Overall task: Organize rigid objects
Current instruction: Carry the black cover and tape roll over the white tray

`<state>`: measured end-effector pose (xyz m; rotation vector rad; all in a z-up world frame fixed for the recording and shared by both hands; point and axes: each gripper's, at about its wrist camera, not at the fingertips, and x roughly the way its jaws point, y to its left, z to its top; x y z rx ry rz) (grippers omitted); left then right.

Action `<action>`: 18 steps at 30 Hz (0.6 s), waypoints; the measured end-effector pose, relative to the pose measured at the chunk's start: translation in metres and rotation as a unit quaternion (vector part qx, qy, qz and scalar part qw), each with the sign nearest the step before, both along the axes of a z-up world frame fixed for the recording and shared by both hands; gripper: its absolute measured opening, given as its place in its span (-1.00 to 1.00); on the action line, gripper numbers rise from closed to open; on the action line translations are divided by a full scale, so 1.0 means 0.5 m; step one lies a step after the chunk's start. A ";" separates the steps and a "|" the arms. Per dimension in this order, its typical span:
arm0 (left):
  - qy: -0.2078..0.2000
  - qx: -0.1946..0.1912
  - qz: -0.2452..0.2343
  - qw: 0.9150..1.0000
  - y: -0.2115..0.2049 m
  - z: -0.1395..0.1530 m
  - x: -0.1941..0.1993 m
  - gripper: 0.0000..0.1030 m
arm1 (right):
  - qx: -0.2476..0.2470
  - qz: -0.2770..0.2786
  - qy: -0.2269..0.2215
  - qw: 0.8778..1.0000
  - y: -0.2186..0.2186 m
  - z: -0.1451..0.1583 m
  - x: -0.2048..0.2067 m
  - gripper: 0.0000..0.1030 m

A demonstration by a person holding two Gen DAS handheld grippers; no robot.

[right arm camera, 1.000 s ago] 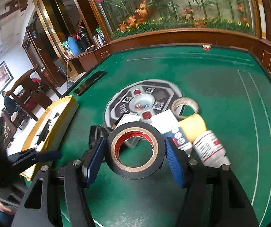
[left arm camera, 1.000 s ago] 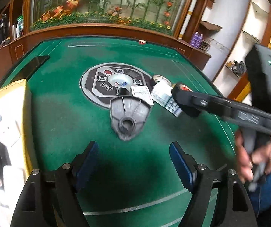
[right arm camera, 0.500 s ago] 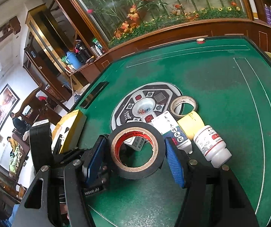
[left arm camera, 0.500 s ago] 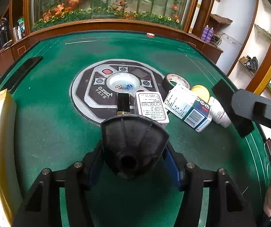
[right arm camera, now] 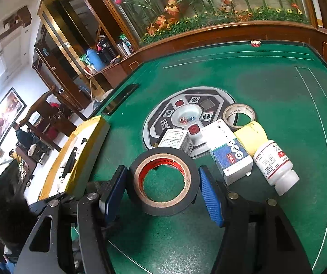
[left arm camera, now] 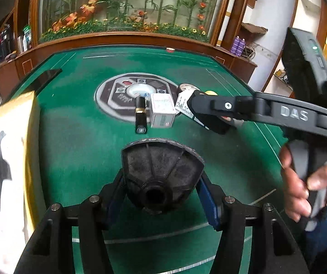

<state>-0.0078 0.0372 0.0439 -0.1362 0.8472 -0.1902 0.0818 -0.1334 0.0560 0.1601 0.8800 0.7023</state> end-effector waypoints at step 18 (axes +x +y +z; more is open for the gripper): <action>-0.034 -0.032 0.030 0.998 0.056 0.046 -0.041 0.23 | -0.008 0.010 -0.005 1.000 0.012 -0.005 -0.005 0.21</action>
